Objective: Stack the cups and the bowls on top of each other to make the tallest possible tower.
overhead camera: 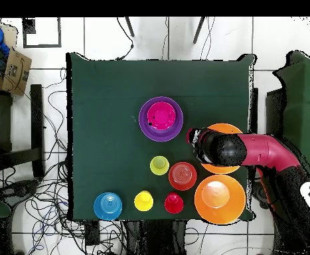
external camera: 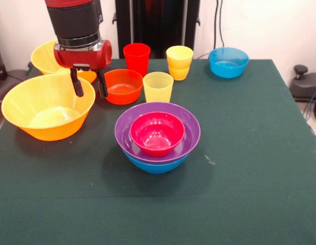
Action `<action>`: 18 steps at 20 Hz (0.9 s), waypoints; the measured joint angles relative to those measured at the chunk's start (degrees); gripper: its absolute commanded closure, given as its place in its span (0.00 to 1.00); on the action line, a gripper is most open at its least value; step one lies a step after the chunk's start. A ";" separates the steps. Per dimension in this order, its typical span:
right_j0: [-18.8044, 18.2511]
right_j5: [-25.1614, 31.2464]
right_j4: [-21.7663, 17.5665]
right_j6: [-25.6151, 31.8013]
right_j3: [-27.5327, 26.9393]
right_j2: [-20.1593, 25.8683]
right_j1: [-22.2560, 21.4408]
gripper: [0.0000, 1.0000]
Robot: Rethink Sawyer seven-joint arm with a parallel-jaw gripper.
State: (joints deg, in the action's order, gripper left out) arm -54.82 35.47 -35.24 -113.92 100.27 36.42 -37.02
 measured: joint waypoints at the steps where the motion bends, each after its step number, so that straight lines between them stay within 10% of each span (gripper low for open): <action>1: 0.00 0.00 0.01 0.00 0.00 0.00 -0.01 0.00; 18: 0.67 -0.08 0.01 0.00 0.19 -0.83 -0.47 0.00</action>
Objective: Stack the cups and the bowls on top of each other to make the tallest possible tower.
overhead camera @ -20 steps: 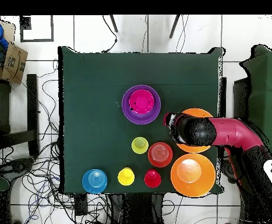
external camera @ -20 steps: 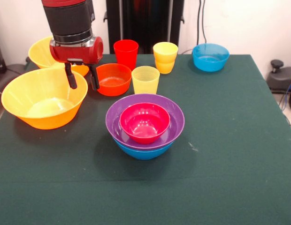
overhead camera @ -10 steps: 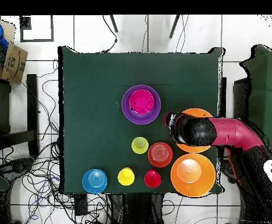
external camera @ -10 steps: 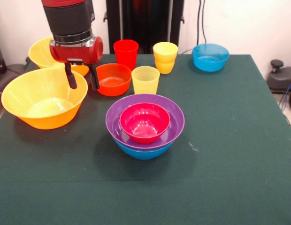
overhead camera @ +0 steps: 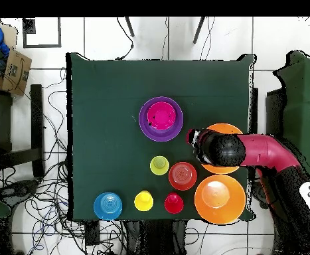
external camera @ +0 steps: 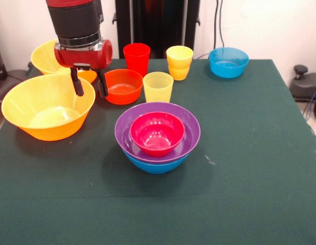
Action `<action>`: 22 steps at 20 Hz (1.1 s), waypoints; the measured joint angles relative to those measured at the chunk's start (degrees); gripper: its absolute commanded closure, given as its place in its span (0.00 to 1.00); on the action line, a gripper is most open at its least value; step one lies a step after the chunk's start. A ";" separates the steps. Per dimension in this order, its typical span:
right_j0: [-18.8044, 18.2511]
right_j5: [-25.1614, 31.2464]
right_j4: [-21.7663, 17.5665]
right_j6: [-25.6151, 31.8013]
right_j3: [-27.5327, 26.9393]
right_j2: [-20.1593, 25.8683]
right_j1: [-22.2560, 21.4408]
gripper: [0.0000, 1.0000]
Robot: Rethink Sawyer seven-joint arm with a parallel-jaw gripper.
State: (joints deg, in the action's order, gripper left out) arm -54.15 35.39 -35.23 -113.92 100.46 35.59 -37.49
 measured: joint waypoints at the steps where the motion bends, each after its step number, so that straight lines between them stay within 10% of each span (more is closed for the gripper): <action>1: 0.24 -0.13 0.00 0.00 0.13 -0.32 -0.23 0.00; 22: 10.00 -13.59 5.50 -16.35 7.93 -23.38 -6.01 0.00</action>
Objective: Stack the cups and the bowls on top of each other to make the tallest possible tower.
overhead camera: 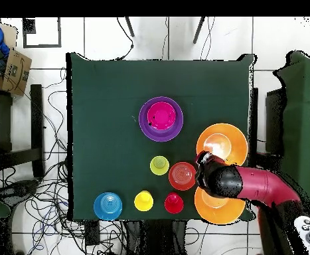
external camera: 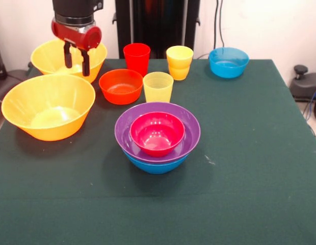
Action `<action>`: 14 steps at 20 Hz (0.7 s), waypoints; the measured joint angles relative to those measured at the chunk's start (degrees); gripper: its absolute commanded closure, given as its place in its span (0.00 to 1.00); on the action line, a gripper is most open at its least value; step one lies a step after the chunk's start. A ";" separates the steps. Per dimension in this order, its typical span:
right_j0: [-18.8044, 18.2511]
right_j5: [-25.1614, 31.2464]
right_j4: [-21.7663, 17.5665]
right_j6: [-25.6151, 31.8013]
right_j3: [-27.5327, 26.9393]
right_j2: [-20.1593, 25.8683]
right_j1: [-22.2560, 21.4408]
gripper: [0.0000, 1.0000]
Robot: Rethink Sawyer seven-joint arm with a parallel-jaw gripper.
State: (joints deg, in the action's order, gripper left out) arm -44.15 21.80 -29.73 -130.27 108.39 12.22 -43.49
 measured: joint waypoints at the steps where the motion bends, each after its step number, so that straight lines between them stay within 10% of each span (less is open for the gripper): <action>1: 0.56 -0.85 0.45 -1.13 0.27 -1.11 0.12 0.00; 14: 11.55 -5.69 6.66 -10.71 3.19 -12.92 0.08 0.00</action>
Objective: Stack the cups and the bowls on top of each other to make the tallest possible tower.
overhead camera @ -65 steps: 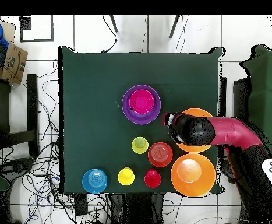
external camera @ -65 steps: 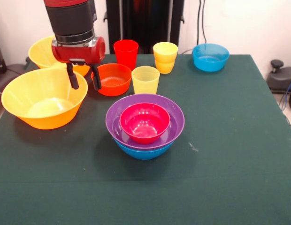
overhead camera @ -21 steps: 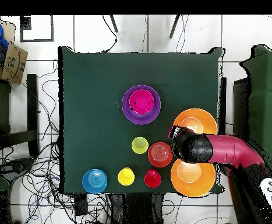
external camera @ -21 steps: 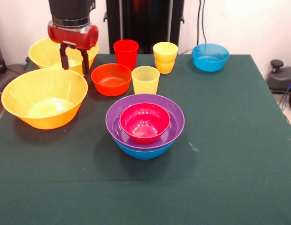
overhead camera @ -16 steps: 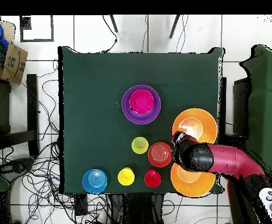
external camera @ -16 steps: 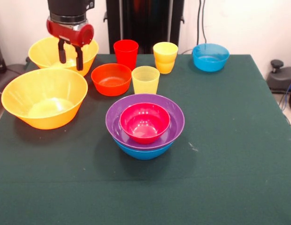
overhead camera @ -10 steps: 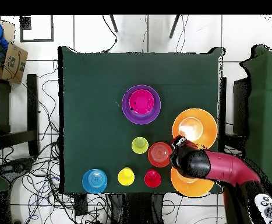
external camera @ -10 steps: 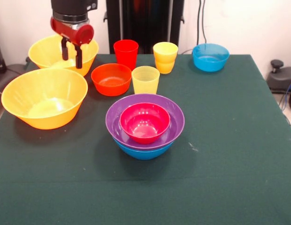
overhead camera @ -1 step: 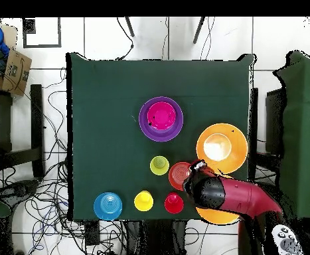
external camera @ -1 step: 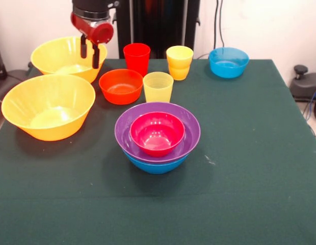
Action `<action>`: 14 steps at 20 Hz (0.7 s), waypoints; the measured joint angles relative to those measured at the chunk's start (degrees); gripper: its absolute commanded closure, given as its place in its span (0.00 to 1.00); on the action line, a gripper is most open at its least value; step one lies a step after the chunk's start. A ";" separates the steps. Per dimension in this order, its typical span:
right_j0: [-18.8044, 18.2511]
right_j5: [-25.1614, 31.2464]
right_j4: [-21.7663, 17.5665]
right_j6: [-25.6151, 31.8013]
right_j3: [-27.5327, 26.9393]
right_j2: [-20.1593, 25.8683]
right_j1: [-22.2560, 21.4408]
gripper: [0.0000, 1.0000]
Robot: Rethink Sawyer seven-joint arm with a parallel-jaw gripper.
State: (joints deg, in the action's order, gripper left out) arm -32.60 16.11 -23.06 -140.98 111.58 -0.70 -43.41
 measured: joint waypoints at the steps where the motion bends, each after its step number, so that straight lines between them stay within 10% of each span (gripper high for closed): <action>1: 0.66 0.00 0.28 0.00 0.00 -0.38 0.00 0.00; 14: 7.55 0.00 5.65 0.00 -0.01 -6.02 2.41 0.00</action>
State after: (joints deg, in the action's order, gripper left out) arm -25.05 16.11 -17.42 -140.98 111.57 -6.73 -41.01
